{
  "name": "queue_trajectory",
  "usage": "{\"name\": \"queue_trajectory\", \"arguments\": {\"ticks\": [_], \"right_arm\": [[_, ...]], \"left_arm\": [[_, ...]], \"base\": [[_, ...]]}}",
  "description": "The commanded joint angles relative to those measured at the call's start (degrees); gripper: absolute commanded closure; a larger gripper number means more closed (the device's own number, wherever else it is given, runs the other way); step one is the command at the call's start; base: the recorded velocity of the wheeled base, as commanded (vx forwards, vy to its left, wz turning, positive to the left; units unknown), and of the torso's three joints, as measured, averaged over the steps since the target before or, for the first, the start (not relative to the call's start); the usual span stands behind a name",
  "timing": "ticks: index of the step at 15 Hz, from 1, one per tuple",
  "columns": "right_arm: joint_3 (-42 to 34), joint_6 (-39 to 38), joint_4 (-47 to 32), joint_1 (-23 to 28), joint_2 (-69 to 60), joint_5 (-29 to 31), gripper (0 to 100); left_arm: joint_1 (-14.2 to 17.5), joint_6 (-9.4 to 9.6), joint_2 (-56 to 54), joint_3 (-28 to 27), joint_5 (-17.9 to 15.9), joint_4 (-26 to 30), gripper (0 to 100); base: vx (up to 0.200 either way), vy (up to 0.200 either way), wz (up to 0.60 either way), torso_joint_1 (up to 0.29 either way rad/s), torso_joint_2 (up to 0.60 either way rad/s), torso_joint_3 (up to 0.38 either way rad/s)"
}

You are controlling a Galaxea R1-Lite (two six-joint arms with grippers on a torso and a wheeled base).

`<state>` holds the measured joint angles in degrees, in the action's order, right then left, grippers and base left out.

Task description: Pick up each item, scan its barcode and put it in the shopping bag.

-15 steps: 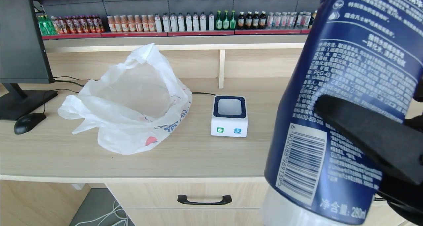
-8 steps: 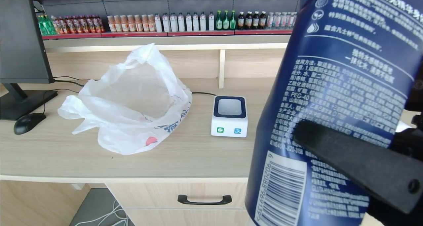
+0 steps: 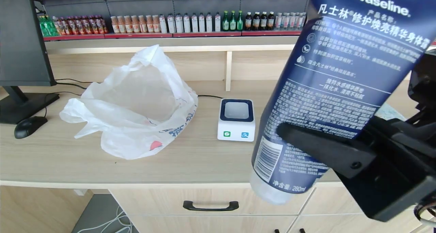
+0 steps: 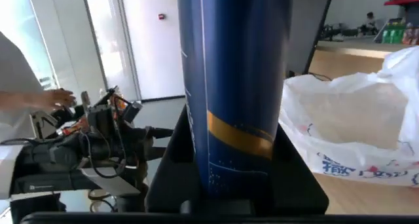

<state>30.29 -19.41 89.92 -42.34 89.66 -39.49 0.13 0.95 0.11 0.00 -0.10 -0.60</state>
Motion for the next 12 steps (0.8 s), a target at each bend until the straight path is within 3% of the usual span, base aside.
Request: {"name": "queue_trajectory", "arguments": {"ticks": [1,3,6,9,12], "right_arm": [[3.2,5.7,0.1,5.2,5.8,-0.1,100],[4.7,11.2,0.1,8.7,8.2,0.8,100],[14.3,23.0,0.1,16.3,14.0,1.4,100],[24.4,36.1,-5.5,18.5,18.7,2.5,100],[28.9,46.0,-7.0,20.0,21.7,4.7,100]], "left_arm": [[0.0,0.02,0.0,0.0,0.0,0.0,0],[0.0,0.02,0.0,0.0,0.0,0.0,0],[0.0,0.02,0.0,0.0,0.0,0.0,0],[0.0,0.02,0.0,0.0,0.0,0.0,0],[0.0,0.02,0.0,0.0,0.0,0.0,0]], "base": [[0.000,0.000,0.00,0.000,0.00,0.000],[0.000,0.000,0.00,0.000,0.00,0.000],[0.000,0.000,0.00,0.000,0.00,0.000],[0.000,0.000,0.00,0.000,0.00,0.000],[0.000,0.000,0.00,0.000,0.00,0.000]]}}
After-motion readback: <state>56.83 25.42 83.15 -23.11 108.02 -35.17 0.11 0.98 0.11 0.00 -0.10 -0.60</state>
